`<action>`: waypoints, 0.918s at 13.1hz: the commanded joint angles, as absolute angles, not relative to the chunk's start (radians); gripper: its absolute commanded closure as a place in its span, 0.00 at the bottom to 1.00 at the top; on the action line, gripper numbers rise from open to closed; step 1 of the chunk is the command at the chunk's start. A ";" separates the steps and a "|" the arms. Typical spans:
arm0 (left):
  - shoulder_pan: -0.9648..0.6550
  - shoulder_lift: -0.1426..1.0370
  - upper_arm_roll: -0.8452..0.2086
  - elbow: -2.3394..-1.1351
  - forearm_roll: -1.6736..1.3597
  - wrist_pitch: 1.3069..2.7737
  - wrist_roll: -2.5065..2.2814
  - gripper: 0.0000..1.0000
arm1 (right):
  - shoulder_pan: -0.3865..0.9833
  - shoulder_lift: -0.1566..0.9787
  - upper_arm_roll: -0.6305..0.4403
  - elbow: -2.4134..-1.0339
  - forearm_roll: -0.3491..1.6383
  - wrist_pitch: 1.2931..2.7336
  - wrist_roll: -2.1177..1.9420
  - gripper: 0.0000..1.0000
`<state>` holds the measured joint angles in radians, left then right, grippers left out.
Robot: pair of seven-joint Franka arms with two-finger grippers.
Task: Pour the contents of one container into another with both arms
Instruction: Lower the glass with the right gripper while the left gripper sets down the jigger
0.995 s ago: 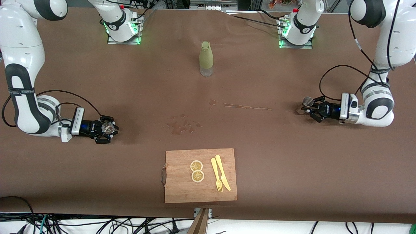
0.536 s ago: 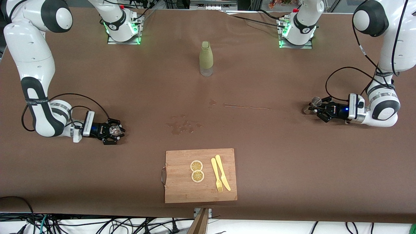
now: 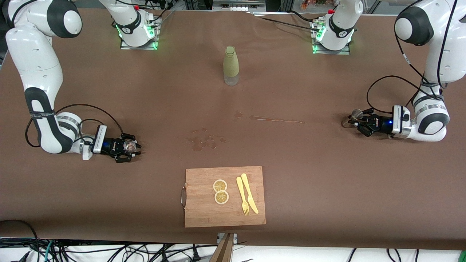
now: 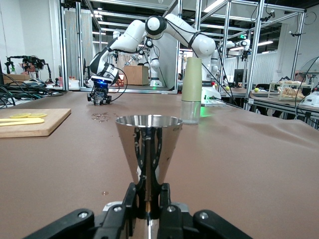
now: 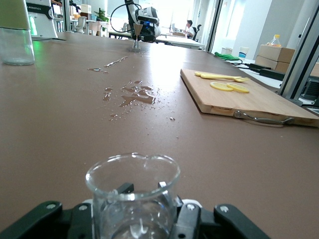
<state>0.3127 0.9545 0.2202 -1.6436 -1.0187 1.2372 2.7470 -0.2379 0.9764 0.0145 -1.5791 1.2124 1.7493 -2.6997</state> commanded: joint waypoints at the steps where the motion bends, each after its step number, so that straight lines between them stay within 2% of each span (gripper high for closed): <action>1: 0.313 0.999 0.229 -1.586 -0.997 1.206 2.896 1.00 | -0.241 0.997 0.003 -1.554 1.230 1.711 -2.646 0.69; 7: 0.311 1.052 0.232 -1.580 -0.999 1.203 2.919 1.00 | -0.242 1.006 -0.002 -1.559 1.285 1.661 -2.651 0.68; 8: 0.311 1.058 0.235 -1.580 -0.999 1.206 2.918 0.96 | -0.242 1.017 -0.002 -1.560 1.293 1.661 -2.652 0.67; 9: 0.311 1.066 0.235 -1.580 -1.000 1.212 2.918 0.70 | -0.242 1.029 -0.002 -1.562 1.308 1.661 -2.652 0.60; 10: 0.311 1.065 0.235 -1.578 -0.999 1.213 2.918 0.04 | -0.242 1.032 -0.002 -1.563 1.315 1.660 -2.652 0.59; 11: 0.307 1.065 0.238 -1.559 -0.999 1.215 2.912 0.00 | -0.242 1.032 -0.002 -1.562 1.315 1.660 -2.649 0.51; 12: 0.301 1.063 0.245 -1.530 -0.997 1.226 2.904 0.00 | -0.242 1.032 -0.002 -1.562 1.316 1.652 -2.646 0.49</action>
